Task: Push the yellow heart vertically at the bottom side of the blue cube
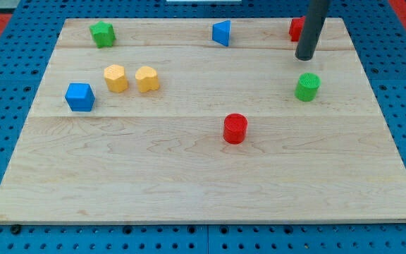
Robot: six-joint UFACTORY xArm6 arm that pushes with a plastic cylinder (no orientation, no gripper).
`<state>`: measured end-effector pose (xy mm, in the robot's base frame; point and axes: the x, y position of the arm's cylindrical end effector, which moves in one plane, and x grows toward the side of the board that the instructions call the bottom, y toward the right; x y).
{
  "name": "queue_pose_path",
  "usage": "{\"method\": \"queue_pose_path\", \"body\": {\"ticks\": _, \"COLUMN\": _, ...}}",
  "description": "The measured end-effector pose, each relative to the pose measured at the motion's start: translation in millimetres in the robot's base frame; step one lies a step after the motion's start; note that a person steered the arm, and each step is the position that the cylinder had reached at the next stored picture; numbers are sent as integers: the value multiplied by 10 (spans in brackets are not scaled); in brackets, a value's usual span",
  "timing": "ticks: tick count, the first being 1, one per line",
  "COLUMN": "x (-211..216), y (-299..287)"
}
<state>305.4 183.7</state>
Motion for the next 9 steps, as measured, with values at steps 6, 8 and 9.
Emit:
{"method": "queue_pose_path", "body": {"ticks": 6, "x": 203, "y": -2396}}
{"method": "queue_pose_path", "body": {"ticks": 8, "x": 468, "y": -2542}}
{"method": "queue_pose_path", "body": {"ticks": 9, "x": 449, "y": -2542}}
